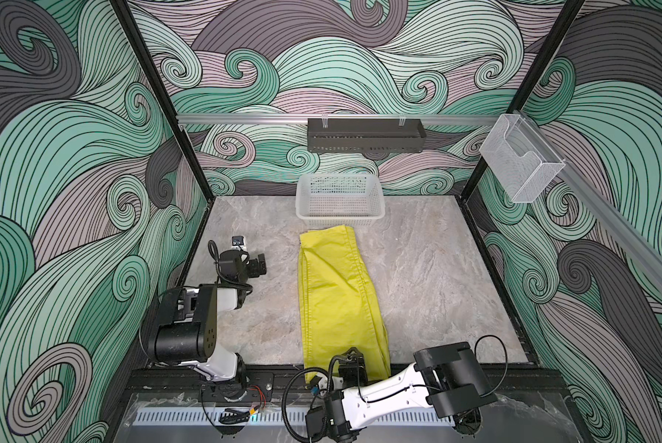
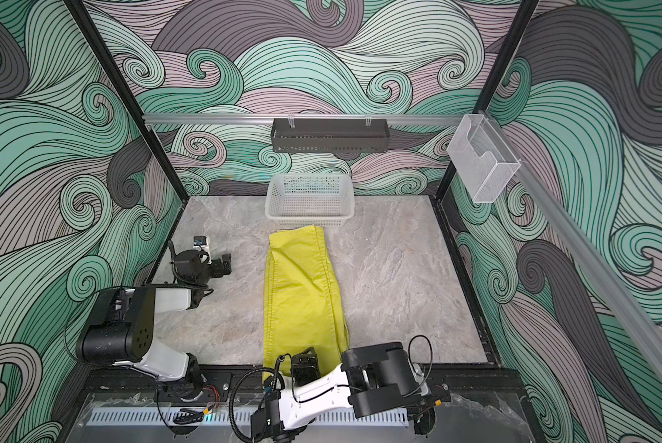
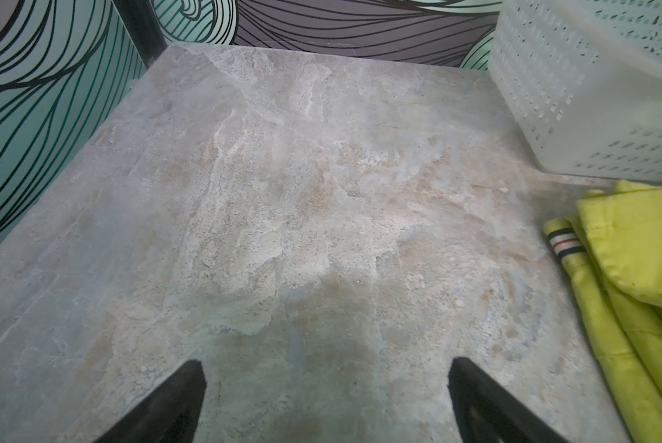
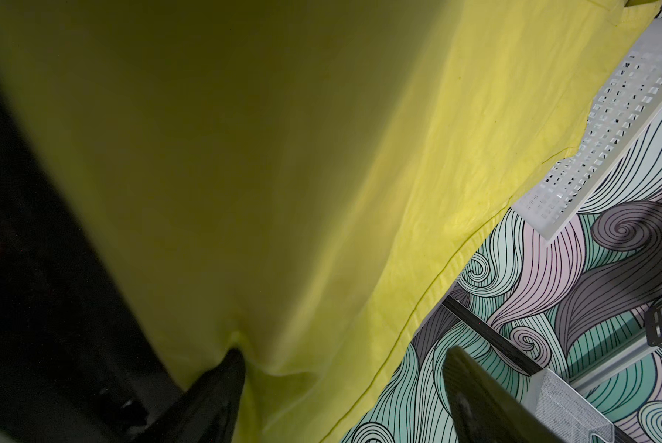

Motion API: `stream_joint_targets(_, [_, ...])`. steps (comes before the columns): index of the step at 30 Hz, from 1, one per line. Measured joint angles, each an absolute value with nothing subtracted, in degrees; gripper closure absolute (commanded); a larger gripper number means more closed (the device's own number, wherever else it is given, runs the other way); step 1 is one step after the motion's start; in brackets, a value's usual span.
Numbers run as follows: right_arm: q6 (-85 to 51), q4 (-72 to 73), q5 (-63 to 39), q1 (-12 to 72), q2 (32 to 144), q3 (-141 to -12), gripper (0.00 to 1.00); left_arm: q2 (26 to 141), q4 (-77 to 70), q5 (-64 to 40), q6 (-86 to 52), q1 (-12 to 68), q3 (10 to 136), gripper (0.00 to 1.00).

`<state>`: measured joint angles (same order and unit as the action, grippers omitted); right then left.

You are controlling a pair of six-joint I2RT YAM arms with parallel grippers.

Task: Roll up the long pants
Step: Roll the long pant at the center of the board.

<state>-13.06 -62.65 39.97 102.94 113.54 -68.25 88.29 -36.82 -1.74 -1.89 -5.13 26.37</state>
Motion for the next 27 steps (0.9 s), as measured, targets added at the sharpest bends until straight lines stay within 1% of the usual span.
stream_joint_targets(1, [-13.04, -62.41, 39.42, 102.83, 113.49, -68.14, 0.33, 88.29, -36.82, -1.74, -1.89, -5.13, 26.37, 0.01])
stream_joint_targets(2, [-12.82, -62.06, 38.68, 102.69, 113.47, -67.99, 0.45, 88.29, -36.82, -1.74, -1.89, -5.13, 26.35, 0.02])
stream_joint_targets(4, [-12.51, -60.99, 36.23, 102.32, 113.32, -67.72, 0.72, 88.29, -36.82, -1.74, -1.89, -5.13, 26.37, 0.02])
stream_joint_targets(5, [-12.08, -60.29, 34.28, 102.02, 113.19, -67.51, 0.84, 88.29, -36.82, -1.74, -1.89, -5.13, 26.37, 0.02])
stream_joint_targets(6, [-11.94, -59.66, 32.38, 101.89, 113.08, -67.31, 0.91, 88.29, -36.82, -1.74, -1.89, -5.13, 26.37, 0.02])
stream_joint_targets(8, [-11.66, -58.43, 29.58, 101.71, 112.55, -66.72, 1.00, 88.29, -36.82, -1.74, -1.89, -5.13, 26.37, 0.02])
stream_joint_targets(16, [-10.28, -54.92, 22.20, 97.10, 107.04, -64.29, 1.00, 88.29, -36.82, -1.74, -1.89, -5.13, 26.37, 0.02])
stream_joint_targets(17, [-10.04, -54.33, 21.02, 95.94, 105.73, -63.75, 0.82, 88.29, -36.82, -1.74, -1.89, -5.13, 26.37, 0.02])
stream_joint_targets(18, [-9.63, -53.87, 19.59, 94.43, 104.12, -63.22, 0.51, 88.27, -36.84, -1.74, -1.89, -5.13, 26.37, 0.02])
stream_joint_targets(19, [-9.28, -53.80, 18.39, 93.14, 102.78, -62.98, 0.23, 88.29, -36.82, -1.74, -1.89, -5.13, 26.37, 0.02])
stream_joint_targets(20, [-8.82, -53.87, 16.95, 91.61, 100.88, -62.85, 0.01, 88.29, -36.82, -1.74, -1.89, -5.13, 26.37, 0.02])
stream_joint_targets(23, [-7.90, -54.08, 14.02, 89.23, 95.77, -62.83, 0.00, 88.29, -36.82, -1.74, -1.89, -5.13, 26.37, 0.01])
stream_joint_targets(25, [-7.07, -55.18, 12.19, 89.60, 93.25, -63.09, 0.00, 88.29, -36.82, -1.74, -1.89, -5.13, 26.37, 0.01])
stream_joint_targets(27, [-6.07, -58.04, 11.84, 91.22, 92.99, -64.45, 0.01, 88.29, -36.82, -1.74, -1.89, -5.13, 26.37, 0.01])
